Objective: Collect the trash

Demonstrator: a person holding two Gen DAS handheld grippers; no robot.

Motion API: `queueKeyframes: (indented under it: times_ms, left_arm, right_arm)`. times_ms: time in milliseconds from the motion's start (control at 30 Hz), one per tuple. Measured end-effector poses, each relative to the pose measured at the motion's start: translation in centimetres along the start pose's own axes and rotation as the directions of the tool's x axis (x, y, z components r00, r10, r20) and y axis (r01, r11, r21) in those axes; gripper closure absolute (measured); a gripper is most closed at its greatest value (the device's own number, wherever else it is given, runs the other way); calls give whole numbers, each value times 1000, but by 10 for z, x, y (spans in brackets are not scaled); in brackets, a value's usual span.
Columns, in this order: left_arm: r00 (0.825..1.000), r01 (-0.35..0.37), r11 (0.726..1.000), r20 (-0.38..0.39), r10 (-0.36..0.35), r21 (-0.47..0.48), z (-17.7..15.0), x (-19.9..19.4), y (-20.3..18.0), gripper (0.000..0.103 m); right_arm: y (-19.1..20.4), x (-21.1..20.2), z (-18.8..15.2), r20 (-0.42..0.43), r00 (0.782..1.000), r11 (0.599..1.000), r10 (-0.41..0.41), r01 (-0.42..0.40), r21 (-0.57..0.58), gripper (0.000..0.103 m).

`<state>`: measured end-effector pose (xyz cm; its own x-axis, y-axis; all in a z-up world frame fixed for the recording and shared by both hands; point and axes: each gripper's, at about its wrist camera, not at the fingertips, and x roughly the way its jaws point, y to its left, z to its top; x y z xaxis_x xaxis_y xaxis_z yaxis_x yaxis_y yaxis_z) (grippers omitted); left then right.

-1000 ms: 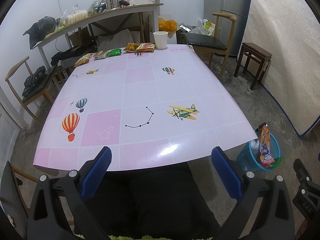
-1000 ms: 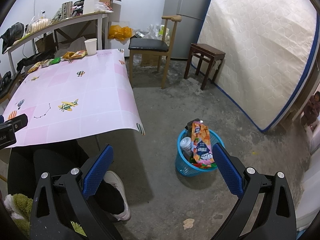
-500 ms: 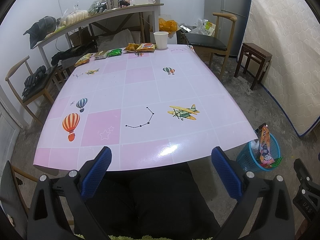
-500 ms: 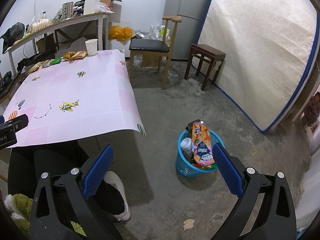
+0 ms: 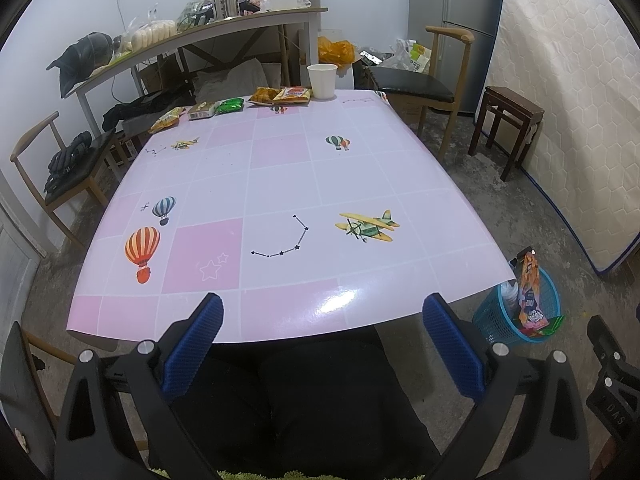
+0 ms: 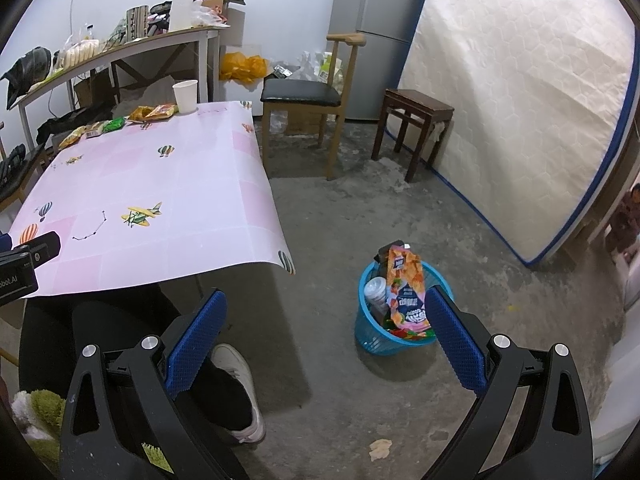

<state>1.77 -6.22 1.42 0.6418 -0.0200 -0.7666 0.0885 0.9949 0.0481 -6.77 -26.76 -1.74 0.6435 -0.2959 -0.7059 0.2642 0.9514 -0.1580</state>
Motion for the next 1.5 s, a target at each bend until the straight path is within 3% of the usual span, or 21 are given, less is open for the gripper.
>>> queueKeyframes:
  times_ms: [1500]
  left_arm:
    - [1000,-1,1000,-6,1,-8,-3,-1,1,5]
  right_arm:
    - [3,-2,-1,0,1000,1000,-3,3,1,8]
